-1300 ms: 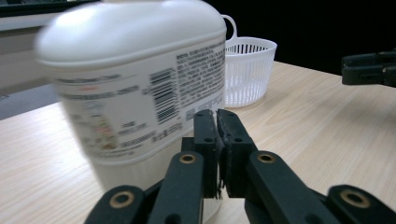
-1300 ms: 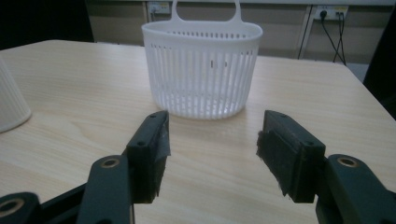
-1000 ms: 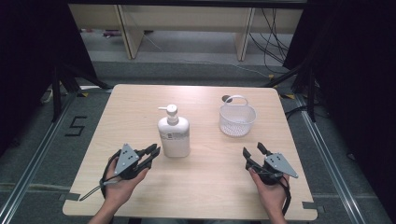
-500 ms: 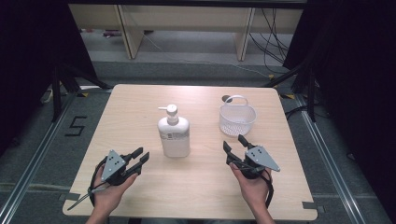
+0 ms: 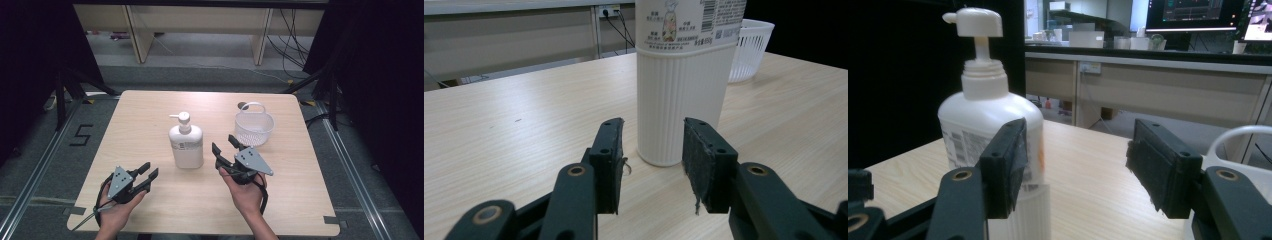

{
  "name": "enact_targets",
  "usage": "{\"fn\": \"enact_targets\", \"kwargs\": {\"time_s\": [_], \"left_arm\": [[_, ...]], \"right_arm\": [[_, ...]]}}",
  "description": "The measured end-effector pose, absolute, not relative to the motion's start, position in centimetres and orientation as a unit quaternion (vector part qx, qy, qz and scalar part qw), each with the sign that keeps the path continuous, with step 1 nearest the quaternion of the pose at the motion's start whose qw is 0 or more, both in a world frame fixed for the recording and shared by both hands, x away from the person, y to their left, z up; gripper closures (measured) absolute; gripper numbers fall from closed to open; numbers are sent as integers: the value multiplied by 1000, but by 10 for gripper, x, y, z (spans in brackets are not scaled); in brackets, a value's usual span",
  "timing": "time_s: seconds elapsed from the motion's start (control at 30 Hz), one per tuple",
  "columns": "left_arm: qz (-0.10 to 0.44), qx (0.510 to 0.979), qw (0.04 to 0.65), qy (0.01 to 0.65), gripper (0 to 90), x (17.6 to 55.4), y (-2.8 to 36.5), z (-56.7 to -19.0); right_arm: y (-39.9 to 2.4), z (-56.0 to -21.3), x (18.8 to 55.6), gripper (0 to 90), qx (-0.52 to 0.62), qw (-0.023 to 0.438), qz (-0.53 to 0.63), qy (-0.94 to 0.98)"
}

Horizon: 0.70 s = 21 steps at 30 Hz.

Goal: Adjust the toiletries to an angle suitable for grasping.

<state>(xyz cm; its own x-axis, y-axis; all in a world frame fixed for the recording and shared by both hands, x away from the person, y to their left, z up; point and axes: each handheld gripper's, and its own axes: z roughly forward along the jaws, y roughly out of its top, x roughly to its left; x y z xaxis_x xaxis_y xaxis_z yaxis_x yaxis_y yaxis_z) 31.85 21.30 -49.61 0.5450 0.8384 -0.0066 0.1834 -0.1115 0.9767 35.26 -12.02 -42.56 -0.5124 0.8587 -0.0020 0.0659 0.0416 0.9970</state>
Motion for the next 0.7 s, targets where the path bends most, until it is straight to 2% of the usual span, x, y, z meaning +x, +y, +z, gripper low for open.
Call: {"fn": "enact_targets", "kwargs": {"time_s": [0.07,0.17,0.4,0.47,0.53,0.7], "left_arm": [[301,684,549,374,583,318,217,-500],[303,682,551,374,536,318,220,-504],[308,667,554,392,481,322,228,-514],[310,663,555,394,469,323,229,-517],[313,665,553,393,458,323,230,-518],[318,659,551,401,401,325,231,-520]], "right_arm": [[-114,-423,354,408,366,324,595,638],[-110,-419,356,408,357,336,593,638],[-92,-410,359,407,360,323,595,642],[-90,-408,361,407,356,337,592,639],[-85,-406,361,407,362,327,595,639],[-76,-402,363,406,352,335,590,645]]}}
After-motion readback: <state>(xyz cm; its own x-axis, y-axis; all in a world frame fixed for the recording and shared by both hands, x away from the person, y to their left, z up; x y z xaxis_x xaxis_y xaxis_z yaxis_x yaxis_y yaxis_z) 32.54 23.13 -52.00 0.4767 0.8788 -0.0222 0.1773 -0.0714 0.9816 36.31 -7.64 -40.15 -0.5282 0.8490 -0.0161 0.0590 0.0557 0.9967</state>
